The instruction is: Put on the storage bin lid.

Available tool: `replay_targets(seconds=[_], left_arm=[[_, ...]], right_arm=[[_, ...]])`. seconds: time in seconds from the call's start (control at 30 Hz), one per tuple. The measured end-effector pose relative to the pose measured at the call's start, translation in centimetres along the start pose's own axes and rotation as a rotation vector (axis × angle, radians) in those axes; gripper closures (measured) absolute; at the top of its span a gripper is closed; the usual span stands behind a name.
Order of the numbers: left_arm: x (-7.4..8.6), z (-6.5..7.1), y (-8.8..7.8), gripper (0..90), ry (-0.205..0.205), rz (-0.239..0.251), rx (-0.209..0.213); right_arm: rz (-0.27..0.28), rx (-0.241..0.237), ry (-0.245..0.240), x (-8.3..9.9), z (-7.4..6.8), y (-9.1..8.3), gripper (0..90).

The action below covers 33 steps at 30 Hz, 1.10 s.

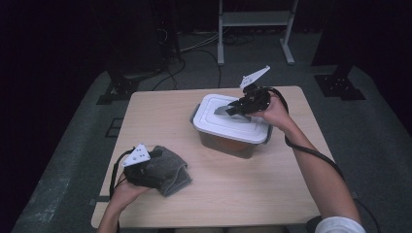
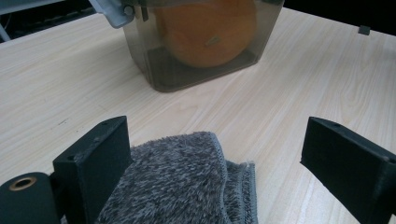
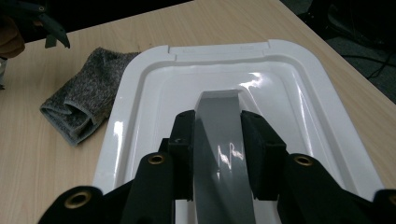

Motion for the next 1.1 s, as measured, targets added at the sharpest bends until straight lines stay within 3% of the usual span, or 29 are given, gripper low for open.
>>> replay_targets(seconds=[0.47,0.77,0.9,1.0,1.1], left_arm=[[-0.05,0.00,0.04,7.4,0.001,-0.001,0.004],[-0.18,-0.07,0.24,7.4,0.007,0.001,0.011],[-0.19,-0.06,0.14,7.4,0.006,0.004,0.011],[-0.21,-0.05,0.11,7.4,0.007,0.005,0.010],[-0.24,-0.02,0.13,7.4,0.007,0.006,0.009]], right_arm=[[0.026,-0.006,0.020,0.24,0.07,0.33,65.5],[0.016,0.005,-0.003,0.36,-0.25,1.03,64.3],[0.020,0.004,0.008,0.53,-0.27,0.94,64.1],[0.005,0.006,0.014,0.71,-0.36,0.96,58.7],[0.034,0.004,0.023,0.74,-0.48,0.49,52.9]])
Point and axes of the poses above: each handheld gripper's, and its own axes: y roughly forward along the jaws, x roughly out of its underside, z roughly to its right, the point moved 2 cm from there along y, roughly forward along the jaws, and after that the axes turned 3 degrees about y, right-handed, at the moved point
